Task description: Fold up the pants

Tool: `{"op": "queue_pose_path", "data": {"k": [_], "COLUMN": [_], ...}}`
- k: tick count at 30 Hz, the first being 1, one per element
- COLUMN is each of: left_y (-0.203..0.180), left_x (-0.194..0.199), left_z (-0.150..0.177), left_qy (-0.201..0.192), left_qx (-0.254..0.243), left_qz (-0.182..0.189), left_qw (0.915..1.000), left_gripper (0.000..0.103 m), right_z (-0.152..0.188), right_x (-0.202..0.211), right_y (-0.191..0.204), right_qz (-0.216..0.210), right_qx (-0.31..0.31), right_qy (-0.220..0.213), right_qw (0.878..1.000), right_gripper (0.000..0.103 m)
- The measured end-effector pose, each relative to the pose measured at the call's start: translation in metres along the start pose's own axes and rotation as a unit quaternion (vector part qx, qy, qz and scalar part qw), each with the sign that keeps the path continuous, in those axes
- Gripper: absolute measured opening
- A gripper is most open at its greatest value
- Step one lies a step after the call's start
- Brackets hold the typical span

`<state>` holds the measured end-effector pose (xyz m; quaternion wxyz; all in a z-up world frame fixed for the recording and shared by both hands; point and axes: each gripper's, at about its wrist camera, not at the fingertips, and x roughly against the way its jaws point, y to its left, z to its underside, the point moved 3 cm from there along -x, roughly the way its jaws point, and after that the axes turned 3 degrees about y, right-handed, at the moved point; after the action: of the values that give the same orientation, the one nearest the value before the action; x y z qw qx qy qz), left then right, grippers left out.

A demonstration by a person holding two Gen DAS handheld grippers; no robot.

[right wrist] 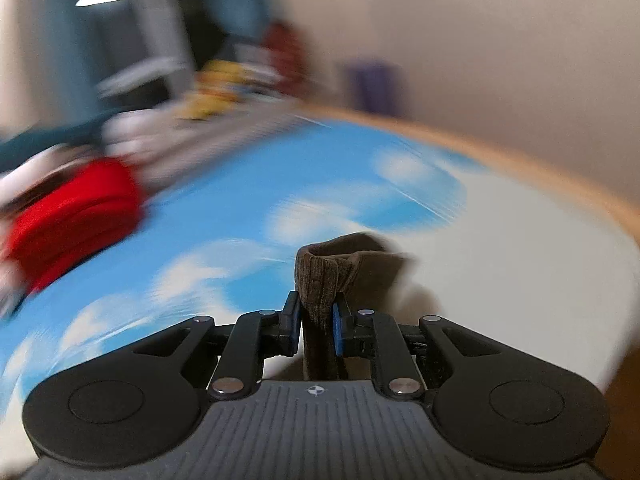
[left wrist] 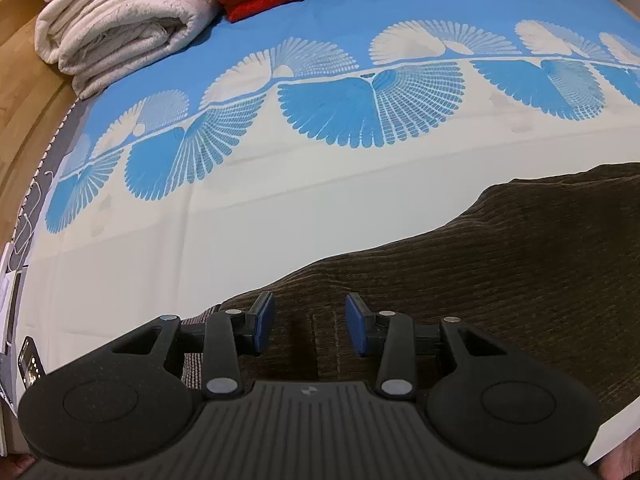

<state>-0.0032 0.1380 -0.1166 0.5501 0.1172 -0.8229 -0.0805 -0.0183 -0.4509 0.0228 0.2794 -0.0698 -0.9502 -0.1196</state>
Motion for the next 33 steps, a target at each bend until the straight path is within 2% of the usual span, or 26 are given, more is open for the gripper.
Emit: {"op": "queue_pose_path", "data": {"k": [3, 5, 6, 8, 9, 10, 12, 13, 14, 15, 16, 17, 20, 22, 24, 28, 29, 30, 31, 33], "left_y": [-0.001, -0.001, 0.000, 0.002, 0.003, 0.005, 0.007, 0.009, 0.010, 0.011, 0.012, 0.012, 0.013, 0.013, 0.012, 0.012, 0.012, 0.012, 0.012, 0.014], "left_x": [0.002, 0.003, 0.003, 0.002, 0.001, 0.000, -0.001, -0.002, -0.003, -0.004, -0.005, -0.006, -0.008, -0.008, -0.008, -0.008, -0.008, -0.008, -0.008, -0.009], "left_z": [0.001, 0.002, 0.002, 0.003, 0.003, 0.004, 0.005, 0.005, 0.006, 0.006, 0.006, 0.006, 0.005, 0.004, 0.003, 0.003, 0.003, 0.004, 0.004, 0.005], "left_qy": [-0.001, 0.000, 0.000, 0.001, 0.003, 0.005, 0.006, 0.006, 0.007, 0.008, 0.008, 0.009, 0.012, 0.011, 0.011, 0.010, 0.010, 0.010, 0.010, 0.011], "left_qx": [0.000, 0.000, -0.001, 0.002, 0.002, 0.004, 0.007, 0.008, 0.007, 0.006, 0.005, 0.004, 0.002, 0.003, 0.002, 0.002, 0.001, 0.001, 0.001, 0.000], "left_qz": [0.002, 0.003, 0.004, 0.006, 0.007, 0.007, 0.007, 0.007, 0.007, 0.005, 0.004, 0.004, 0.003, 0.004, 0.006, 0.006, 0.006, 0.006, 0.006, 0.004], "left_qw": [1.0000, 1.0000, 1.0000, 1.0000, 1.0000, 1.0000, 0.9999, 0.9999, 0.9999, 0.9999, 0.9999, 0.9999, 0.9999, 0.9999, 0.9999, 0.9999, 0.9999, 0.9999, 0.9999, 0.9999], "left_gripper": [0.044, 0.044, 0.044, 0.044, 0.044, 0.044, 0.044, 0.044, 0.044, 0.044, 0.044, 0.044, 0.044, 0.044, 0.044, 0.044, 0.044, 0.044, 0.044, 0.044], "right_z": [0.031, 0.066, 0.086, 0.135, 0.164, 0.191, 0.229, 0.242, 0.246, 0.246, 0.239, 0.231, 0.216, 0.213, 0.220, 0.247, 0.250, 0.248, 0.243, 0.227], "right_x": [0.027, 0.035, 0.035, 0.032, 0.031, 0.032, 0.040, 0.045, 0.049, 0.051, 0.048, 0.044, 0.029, 0.016, 0.008, -0.005, -0.006, -0.006, -0.006, -0.008], "right_y": [0.096, 0.153, 0.176, 0.215, 0.229, 0.239, 0.250, 0.252, 0.252, 0.252, 0.252, 0.251, 0.242, 0.244, 0.241, 0.251, 0.253, 0.254, 0.253, 0.258], "right_qz": [-0.095, -0.168, -0.202, -0.261, -0.294, -0.331, -0.363, -0.367, -0.368, -0.365, -0.361, -0.353, -0.309, -0.283, -0.271, -0.262, -0.264, -0.270, -0.282, -0.294], "right_qx": [0.117, 0.198, 0.235, 0.308, 0.340, 0.364, 0.407, 0.434, 0.449, 0.459, 0.458, 0.446, 0.416, 0.412, 0.424, 0.472, 0.479, 0.476, 0.460, 0.431], "right_qy": [-0.023, -0.004, 0.022, 0.101, 0.155, 0.213, 0.285, 0.297, 0.294, 0.283, 0.274, 0.266, 0.237, 0.225, 0.227, 0.228, 0.222, 0.227, 0.238, 0.234], "right_qw": [0.988, 0.966, 0.950, 0.909, 0.880, 0.844, 0.788, 0.767, 0.759, 0.759, 0.765, 0.778, 0.822, 0.836, 0.834, 0.810, 0.807, 0.805, 0.807, 0.820], "right_gripper": [0.017, 0.017, 0.018, 0.025, 0.027, 0.024, 0.025, 0.025, 0.028, 0.030, 0.038, 0.043, 0.045, 0.045, 0.045, 0.044, 0.042, 0.034, 0.013, 0.011]}}
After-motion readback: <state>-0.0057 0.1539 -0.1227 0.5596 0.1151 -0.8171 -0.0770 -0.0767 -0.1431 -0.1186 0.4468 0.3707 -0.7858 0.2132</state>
